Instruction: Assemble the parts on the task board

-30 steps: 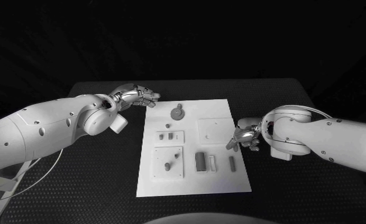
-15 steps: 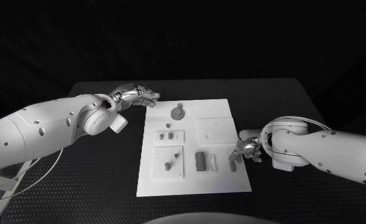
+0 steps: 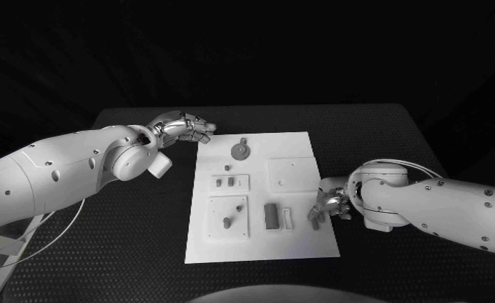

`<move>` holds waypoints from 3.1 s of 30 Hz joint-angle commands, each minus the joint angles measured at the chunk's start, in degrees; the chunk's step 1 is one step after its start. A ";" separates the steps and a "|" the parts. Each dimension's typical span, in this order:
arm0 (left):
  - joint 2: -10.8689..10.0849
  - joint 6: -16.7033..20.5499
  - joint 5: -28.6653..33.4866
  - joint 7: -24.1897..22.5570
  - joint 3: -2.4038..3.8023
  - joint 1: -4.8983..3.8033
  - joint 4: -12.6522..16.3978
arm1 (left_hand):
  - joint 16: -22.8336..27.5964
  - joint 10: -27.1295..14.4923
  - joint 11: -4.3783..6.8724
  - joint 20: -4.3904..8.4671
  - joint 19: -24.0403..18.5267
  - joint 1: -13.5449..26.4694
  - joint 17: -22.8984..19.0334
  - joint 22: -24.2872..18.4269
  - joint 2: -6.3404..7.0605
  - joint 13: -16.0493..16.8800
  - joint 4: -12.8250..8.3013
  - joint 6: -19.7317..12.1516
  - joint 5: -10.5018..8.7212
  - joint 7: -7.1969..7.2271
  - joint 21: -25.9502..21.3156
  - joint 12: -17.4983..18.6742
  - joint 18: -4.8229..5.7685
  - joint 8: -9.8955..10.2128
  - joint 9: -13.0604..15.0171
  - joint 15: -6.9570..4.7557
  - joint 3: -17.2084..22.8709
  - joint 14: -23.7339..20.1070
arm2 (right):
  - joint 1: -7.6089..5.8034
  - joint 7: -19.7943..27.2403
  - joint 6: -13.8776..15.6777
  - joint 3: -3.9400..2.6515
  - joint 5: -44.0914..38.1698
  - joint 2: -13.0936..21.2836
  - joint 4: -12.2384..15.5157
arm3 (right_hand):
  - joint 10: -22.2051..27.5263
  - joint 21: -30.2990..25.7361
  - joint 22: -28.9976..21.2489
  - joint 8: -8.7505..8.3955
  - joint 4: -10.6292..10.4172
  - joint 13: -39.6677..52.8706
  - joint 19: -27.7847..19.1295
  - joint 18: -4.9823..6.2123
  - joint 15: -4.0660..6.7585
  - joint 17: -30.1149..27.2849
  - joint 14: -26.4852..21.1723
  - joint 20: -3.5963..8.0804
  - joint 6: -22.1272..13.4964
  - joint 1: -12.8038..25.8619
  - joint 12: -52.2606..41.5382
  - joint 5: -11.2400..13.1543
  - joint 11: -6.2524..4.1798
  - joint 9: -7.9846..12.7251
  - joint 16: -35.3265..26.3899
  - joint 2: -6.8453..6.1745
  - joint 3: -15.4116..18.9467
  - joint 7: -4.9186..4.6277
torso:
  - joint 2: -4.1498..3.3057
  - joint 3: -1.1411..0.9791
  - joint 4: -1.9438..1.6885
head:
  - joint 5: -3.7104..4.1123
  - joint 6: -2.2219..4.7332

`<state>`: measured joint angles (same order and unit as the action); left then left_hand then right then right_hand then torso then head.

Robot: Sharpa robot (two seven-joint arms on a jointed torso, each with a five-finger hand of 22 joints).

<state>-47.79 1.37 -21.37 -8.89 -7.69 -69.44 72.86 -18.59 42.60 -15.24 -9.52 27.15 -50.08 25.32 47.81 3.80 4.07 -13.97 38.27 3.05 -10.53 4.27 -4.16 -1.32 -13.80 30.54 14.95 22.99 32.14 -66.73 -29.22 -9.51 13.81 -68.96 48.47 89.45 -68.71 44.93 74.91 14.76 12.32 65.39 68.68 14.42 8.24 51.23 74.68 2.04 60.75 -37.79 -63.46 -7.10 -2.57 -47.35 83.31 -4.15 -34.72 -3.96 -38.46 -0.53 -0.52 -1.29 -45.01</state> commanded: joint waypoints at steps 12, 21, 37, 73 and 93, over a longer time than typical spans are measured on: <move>-0.13 -0.85 -0.09 -0.49 0.03 -0.04 0.49 | 0.32 -0.04 -0.12 0.06 0.09 0.60 0.09 -0.10 -0.04 -0.07 0.40 0.11 -0.19 -3.00 -0.12 0.24 0.45 -0.30 -0.08 0.21 -0.14 -0.29 | 2.56 -0.15 -2.38 0.43 -5.16 -2.14 -1.76 | 0.25 0.29 1.25 -0.80 0.67 -0.13 -0.50 0.58 -0.16 -0.34 -0.54 -0.03 -0.64 -0.87 0.38 -0.11 0.42 0.28 -0.30 -0.54 -0.55 -0.23 | -0.01 0.00 -0.05 | -0.25 -0.41; -0.12 -0.95 -0.09 -0.43 0.03 -0.04 0.51 | 0.33 -0.03 -0.11 0.06 0.07 0.61 0.09 -0.10 -0.05 -0.06 0.42 0.11 -0.19 -3.05 -0.13 0.22 0.44 -0.30 -0.08 0.21 -0.14 -0.31 | 3.64 -0.36 -3.53 0.43 -14.40 -2.94 -1.93 | 0.15 0.48 1.21 -2.33 3.92 -0.24 -0.67 0.58 -0.57 -0.99 -0.70 -0.18 -0.96 -3.58 0.66 -0.09 0.85 1.54 -0.48 -0.04 -0.67 -0.67 | 0.02 0.04 0.03 | -0.24 -0.57; -0.19 -0.95 -0.09 -0.38 0.03 -0.04 0.47 | 0.34 -0.01 -0.10 0.07 0.05 0.58 0.10 -0.11 -0.06 -0.06 0.41 0.11 -0.19 -3.09 -0.14 0.21 0.44 -0.30 -0.09 0.21 -0.12 -0.32 | 5.14 -0.37 -2.96 0.42 -20.97 -3.87 -1.90 | 0.73 0.50 1.20 -4.46 4.33 -0.30 -1.42 0.58 -1.27 -1.28 -1.09 -0.62 -2.15 -10.00 1.09 -0.06 1.60 3.55 -0.71 -0.69 0.11 -1.46 | 0.02 0.03 -0.01 | -0.28 -0.72; 0.01 -1.29 -0.15 0.02 0.02 -0.04 0.32 | 0.33 -0.03 -0.10 0.07 0.02 0.46 0.12 -0.12 -0.05 -0.06 0.34 0.11 -0.18 -3.08 -0.14 0.23 0.43 -0.31 -0.11 0.20 -0.06 -0.31 | 2.14 1.82 10.09 0.29 13.65 -1.41 1.10 | 0.51 0.57 1.23 -5.07 4.36 -0.51 -1.72 0.58 -1.53 -1.46 -1.16 -1.12 -1.15 -11.16 1.16 -0.25 1.79 5.49 -0.74 8.39 -4.20 -1.61 | 0.02 0.02 -0.01 | -0.24 -0.44; 0.06 -1.35 -0.28 0.03 0.01 -0.04 0.29 | 0.35 -0.06 -0.11 0.06 -0.01 0.30 0.13 -0.12 -0.02 -0.07 0.22 0.13 -0.19 -3.04 -0.14 0.24 0.43 -0.33 -0.11 0.21 -0.02 -0.33 | 2.14 2.26 13.67 0.23 12.35 -1.66 2.32 | 0.30 0.71 1.21 -4.82 4.36 -0.60 -1.46 0.58 -1.32 -1.51 -1.04 -1.04 -0.67 -10.87 1.18 -0.22 1.58 5.46 -0.75 8.03 -4.57 -1.41 | -0.01 -0.02 0.02 | -0.34 -0.39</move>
<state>-47.87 0.84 -21.42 -8.47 -7.71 -69.44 73.08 -18.59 42.60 -15.24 -9.52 27.15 -50.09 25.38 47.79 3.80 4.07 -13.84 38.27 3.05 -10.53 4.27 -4.16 -1.32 -13.80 30.50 14.95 22.87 32.14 -64.63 -27.08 2.42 14.05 -56.45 46.86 91.63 -67.79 45.37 74.91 9.72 16.68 64.87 66.93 14.25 6.64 49.77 73.49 0.89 61.34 -46.61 -62.47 -7.26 -0.86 -41.96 82.87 2.15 -38.92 -3.60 -38.45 -0.52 -0.53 -1.59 -45.38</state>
